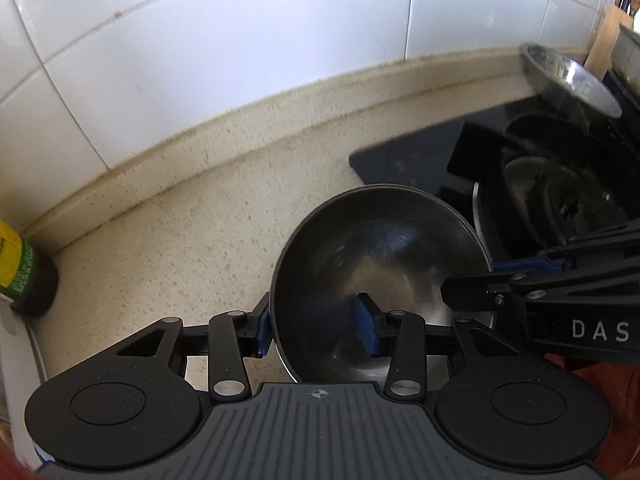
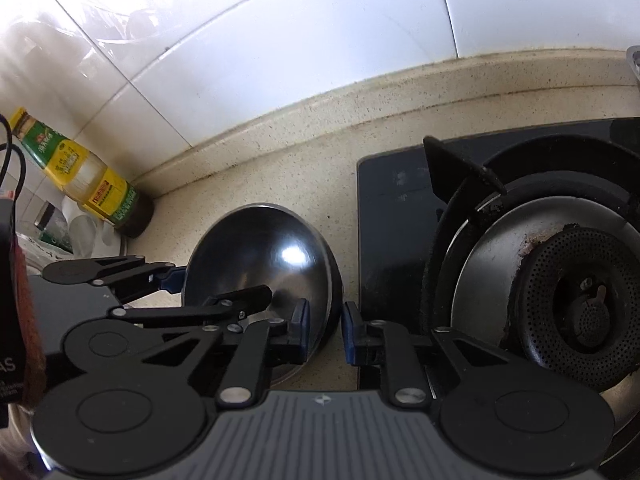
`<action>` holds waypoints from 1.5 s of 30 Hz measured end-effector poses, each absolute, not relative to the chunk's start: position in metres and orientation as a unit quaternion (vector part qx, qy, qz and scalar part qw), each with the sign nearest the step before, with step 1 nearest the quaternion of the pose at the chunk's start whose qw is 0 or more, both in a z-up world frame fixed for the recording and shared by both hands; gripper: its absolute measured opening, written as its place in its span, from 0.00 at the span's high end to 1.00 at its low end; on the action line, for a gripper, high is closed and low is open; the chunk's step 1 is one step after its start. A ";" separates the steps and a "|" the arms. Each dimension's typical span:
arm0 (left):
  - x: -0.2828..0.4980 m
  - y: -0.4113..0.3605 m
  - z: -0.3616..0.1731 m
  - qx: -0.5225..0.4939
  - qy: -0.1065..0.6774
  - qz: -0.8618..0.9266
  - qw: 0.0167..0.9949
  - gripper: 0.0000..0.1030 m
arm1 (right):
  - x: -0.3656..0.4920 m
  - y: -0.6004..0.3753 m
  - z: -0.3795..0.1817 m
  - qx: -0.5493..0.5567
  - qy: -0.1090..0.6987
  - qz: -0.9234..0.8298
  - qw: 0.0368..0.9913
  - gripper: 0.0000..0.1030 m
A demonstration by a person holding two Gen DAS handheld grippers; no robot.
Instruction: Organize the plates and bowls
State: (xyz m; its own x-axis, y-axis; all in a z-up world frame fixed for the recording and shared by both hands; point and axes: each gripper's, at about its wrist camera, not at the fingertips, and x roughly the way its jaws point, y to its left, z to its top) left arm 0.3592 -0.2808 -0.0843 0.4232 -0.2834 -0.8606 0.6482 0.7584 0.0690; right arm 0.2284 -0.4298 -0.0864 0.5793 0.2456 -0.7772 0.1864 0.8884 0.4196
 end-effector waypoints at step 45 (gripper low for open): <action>0.285 -0.148 -0.037 0.131 0.425 -0.188 0.876 0.37 | 0.205 -0.290 -0.048 0.123 0.459 0.112 0.873 0.78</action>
